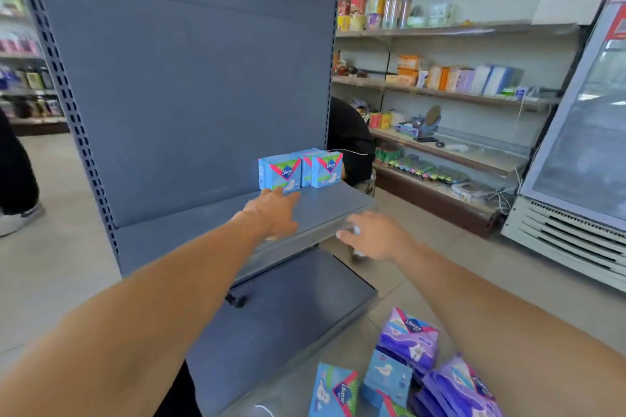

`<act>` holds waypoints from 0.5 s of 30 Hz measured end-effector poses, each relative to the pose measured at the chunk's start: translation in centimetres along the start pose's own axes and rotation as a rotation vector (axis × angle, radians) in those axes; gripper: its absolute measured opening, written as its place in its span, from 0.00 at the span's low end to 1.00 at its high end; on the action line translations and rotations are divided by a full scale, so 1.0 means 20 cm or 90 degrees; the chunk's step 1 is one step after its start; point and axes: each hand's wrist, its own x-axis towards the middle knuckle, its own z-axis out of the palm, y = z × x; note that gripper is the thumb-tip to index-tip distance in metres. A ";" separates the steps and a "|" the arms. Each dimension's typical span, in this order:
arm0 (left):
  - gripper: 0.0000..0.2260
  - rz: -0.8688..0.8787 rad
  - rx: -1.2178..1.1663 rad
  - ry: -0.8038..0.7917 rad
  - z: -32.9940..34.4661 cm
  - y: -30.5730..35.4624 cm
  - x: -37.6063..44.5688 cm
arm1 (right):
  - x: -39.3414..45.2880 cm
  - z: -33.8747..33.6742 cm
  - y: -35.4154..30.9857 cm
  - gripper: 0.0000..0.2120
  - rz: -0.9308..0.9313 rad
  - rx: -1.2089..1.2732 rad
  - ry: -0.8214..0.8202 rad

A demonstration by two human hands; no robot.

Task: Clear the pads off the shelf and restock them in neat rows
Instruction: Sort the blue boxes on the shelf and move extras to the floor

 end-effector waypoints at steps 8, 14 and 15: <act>0.32 -0.031 0.013 0.004 -0.10 -0.13 0.21 | 0.30 -0.13 -0.08 0.30 0.011 0.066 0.060; 0.34 -0.028 0.011 0.001 -0.02 -0.18 0.51 | 0.61 -0.10 0.02 0.29 0.025 0.125 0.071; 0.34 -0.028 0.016 0.005 0.00 -0.20 0.58 | 0.68 -0.08 0.04 0.29 0.030 0.139 0.073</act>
